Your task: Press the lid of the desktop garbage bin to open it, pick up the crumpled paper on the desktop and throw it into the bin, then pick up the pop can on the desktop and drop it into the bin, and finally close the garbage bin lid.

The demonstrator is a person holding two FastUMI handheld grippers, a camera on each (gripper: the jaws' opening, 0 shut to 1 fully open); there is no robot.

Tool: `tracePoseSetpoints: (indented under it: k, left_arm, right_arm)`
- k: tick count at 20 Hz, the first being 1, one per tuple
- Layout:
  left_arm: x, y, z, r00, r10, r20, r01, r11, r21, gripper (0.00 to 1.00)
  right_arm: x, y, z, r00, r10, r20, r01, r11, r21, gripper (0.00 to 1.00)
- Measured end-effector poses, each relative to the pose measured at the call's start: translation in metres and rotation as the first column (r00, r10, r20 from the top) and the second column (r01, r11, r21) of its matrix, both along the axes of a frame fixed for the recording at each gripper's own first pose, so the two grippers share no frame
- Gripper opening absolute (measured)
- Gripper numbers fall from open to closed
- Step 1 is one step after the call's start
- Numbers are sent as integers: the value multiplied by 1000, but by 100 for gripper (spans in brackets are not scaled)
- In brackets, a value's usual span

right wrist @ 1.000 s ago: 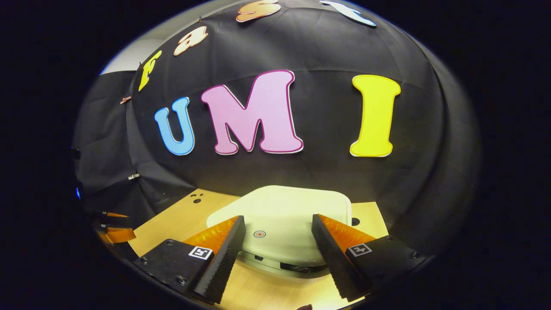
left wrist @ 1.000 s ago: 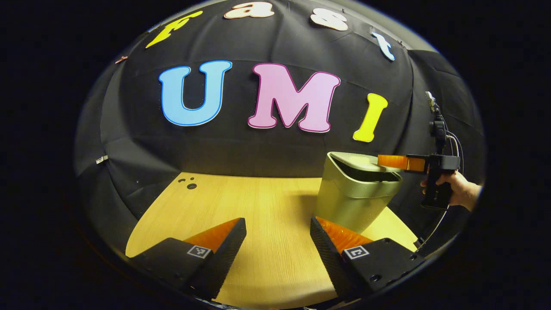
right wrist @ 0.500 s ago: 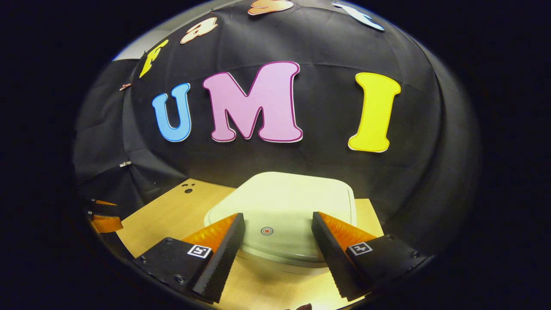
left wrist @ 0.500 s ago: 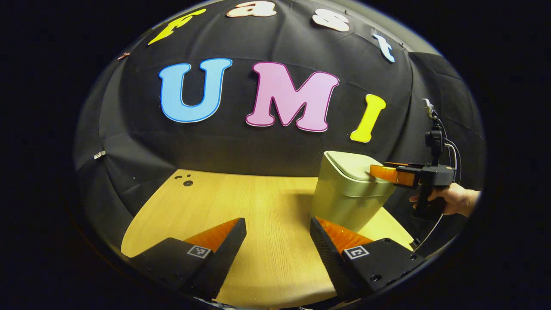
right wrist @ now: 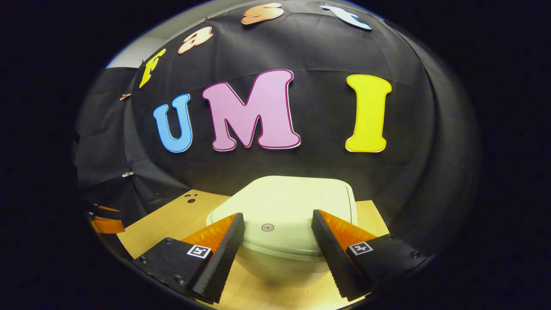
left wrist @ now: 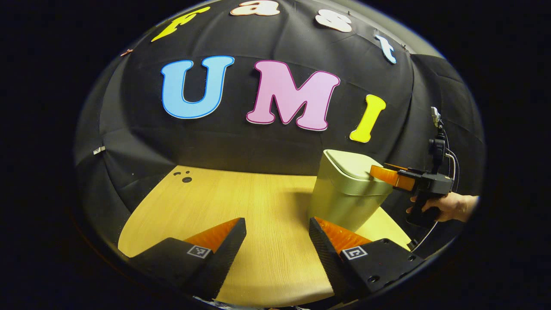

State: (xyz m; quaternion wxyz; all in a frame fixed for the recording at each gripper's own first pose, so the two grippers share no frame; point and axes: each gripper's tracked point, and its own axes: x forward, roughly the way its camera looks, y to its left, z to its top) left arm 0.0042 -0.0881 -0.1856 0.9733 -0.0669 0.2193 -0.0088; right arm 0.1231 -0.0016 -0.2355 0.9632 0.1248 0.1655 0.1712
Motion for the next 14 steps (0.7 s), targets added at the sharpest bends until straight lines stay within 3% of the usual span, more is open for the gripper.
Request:
tracePoseSetpoints:
  k: [7,14]
  left_arm:
    - [0,-5,4,1000,-7,18,8,1000,-5,95]
    - [3,-8,3,1000,-6,19,6,1000,-3,95]
  right_arm:
    - [1,1,8,998,45,39,-45,999,1,99]
    - [-7,-5,39,994,21,104,-26,999,43,98]
